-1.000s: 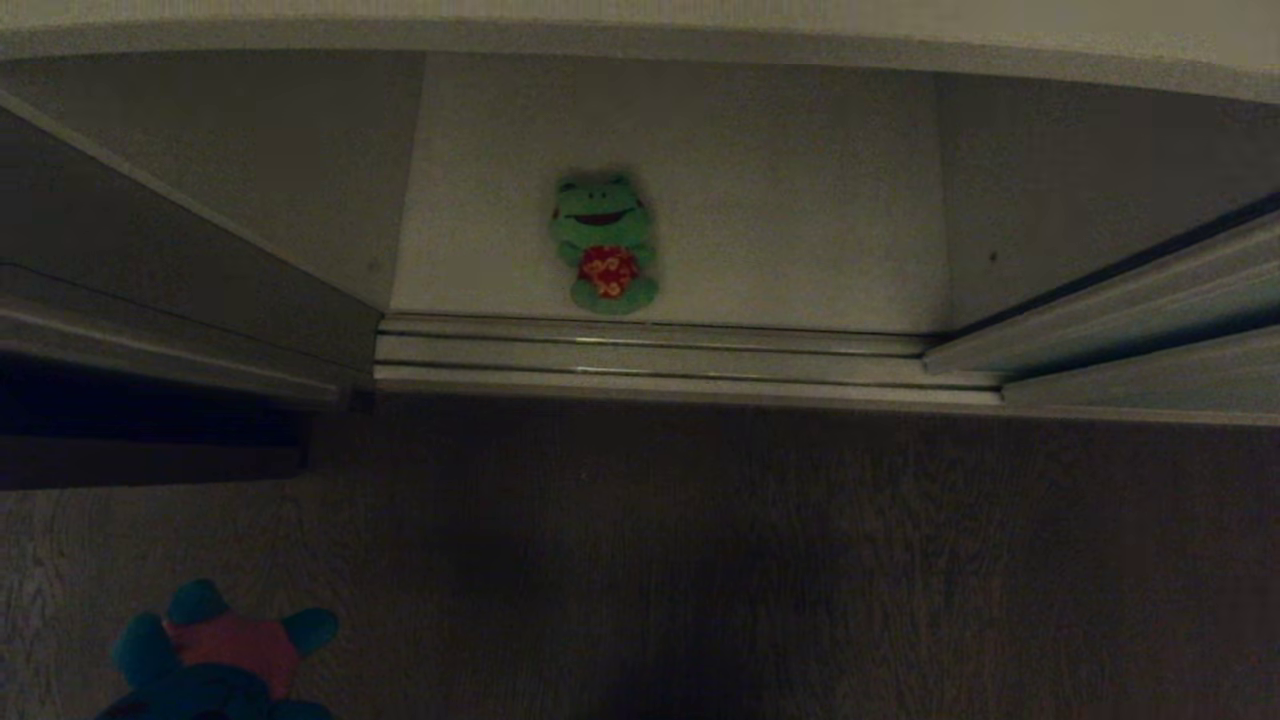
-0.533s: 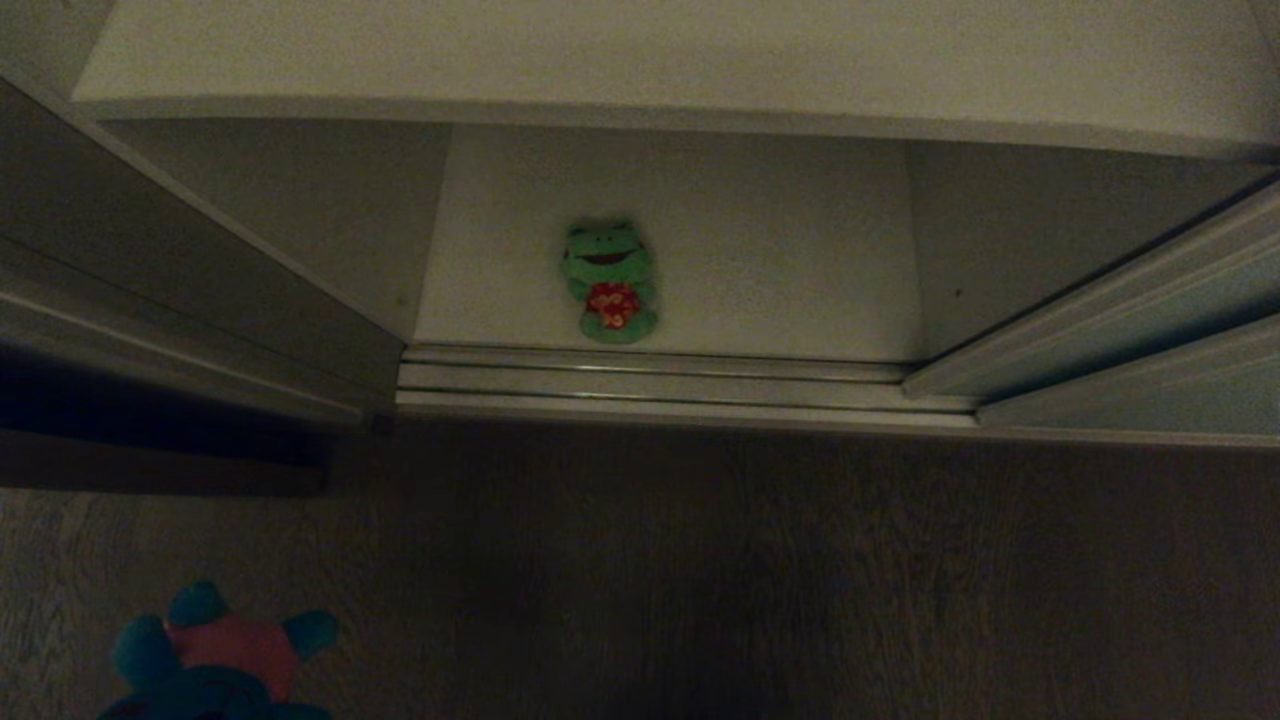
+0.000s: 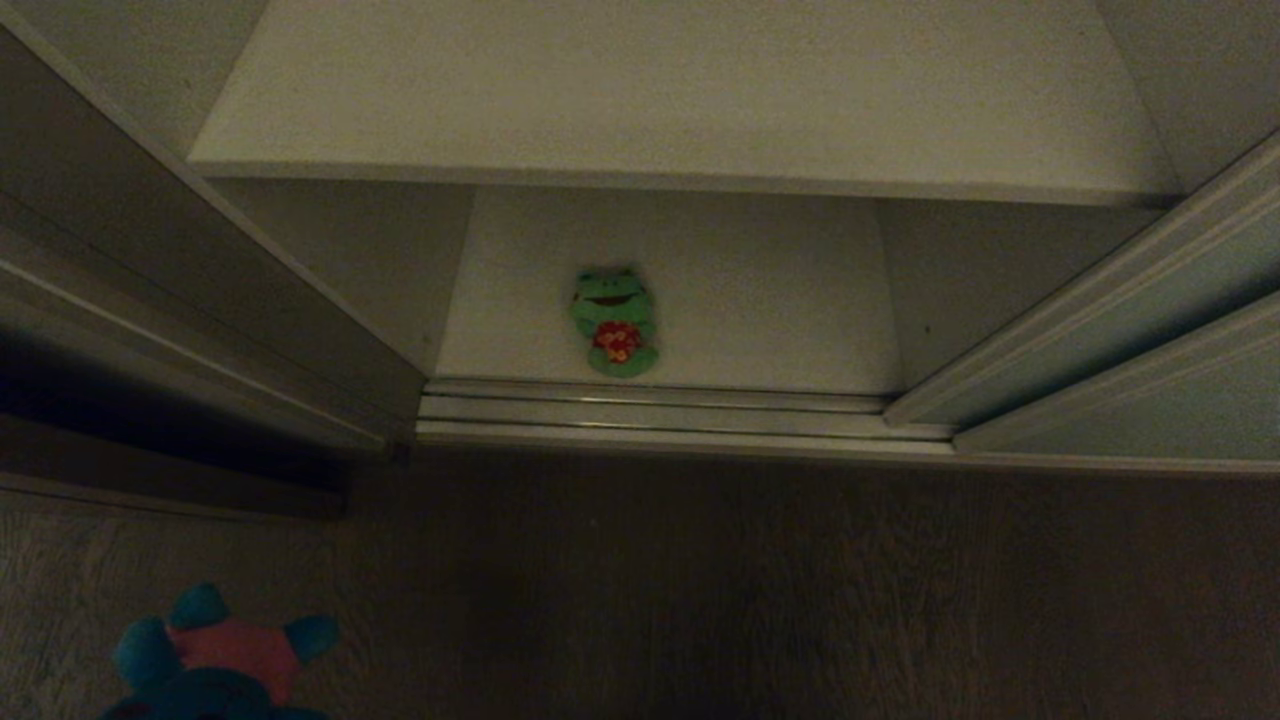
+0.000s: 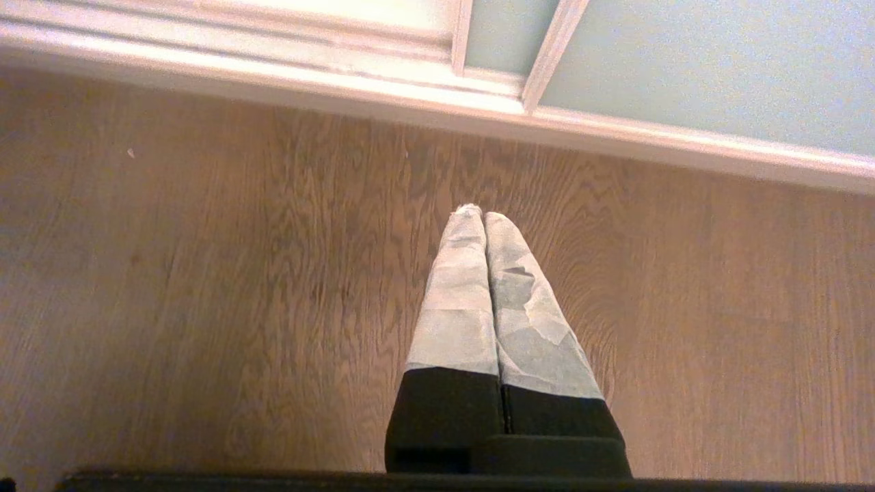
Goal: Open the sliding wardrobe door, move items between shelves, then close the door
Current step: Place the blue doll on the higher shelf
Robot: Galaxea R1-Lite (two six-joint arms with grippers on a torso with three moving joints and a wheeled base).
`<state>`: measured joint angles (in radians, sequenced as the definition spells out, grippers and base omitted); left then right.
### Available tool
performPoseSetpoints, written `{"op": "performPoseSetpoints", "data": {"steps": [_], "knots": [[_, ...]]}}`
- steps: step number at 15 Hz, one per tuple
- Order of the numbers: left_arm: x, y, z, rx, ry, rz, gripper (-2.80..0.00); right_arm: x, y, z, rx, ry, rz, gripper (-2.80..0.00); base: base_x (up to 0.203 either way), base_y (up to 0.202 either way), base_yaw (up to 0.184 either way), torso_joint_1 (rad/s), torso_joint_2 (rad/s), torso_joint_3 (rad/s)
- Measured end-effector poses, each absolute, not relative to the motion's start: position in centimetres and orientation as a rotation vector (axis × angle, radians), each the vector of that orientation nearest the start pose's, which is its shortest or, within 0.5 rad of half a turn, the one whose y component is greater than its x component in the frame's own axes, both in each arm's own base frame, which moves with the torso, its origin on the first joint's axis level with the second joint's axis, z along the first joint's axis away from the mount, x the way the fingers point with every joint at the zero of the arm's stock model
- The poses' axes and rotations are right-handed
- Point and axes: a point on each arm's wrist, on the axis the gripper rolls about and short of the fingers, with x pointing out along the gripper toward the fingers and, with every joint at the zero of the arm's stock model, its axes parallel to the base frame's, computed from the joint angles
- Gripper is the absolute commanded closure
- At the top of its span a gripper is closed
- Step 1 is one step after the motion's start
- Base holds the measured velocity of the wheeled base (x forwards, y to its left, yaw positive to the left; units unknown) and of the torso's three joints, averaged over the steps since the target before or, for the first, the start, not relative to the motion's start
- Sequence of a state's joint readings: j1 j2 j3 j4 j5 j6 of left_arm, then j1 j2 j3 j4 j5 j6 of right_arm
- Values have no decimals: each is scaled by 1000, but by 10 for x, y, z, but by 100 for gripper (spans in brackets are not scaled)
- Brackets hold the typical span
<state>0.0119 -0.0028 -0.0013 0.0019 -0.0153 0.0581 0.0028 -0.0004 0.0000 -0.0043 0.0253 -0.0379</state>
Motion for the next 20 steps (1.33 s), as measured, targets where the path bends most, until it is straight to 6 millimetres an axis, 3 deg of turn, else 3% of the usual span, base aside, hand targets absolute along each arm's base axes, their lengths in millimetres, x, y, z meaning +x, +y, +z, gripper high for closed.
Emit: {"op": "performPoseSetpoints", "data": {"steps": [20], "knots": [[-23, -1, 76, 44, 1, -3, 0, -23, 1, 76, -38, -6, 28, 0, 0, 0, 0, 2, 0, 188]]}}
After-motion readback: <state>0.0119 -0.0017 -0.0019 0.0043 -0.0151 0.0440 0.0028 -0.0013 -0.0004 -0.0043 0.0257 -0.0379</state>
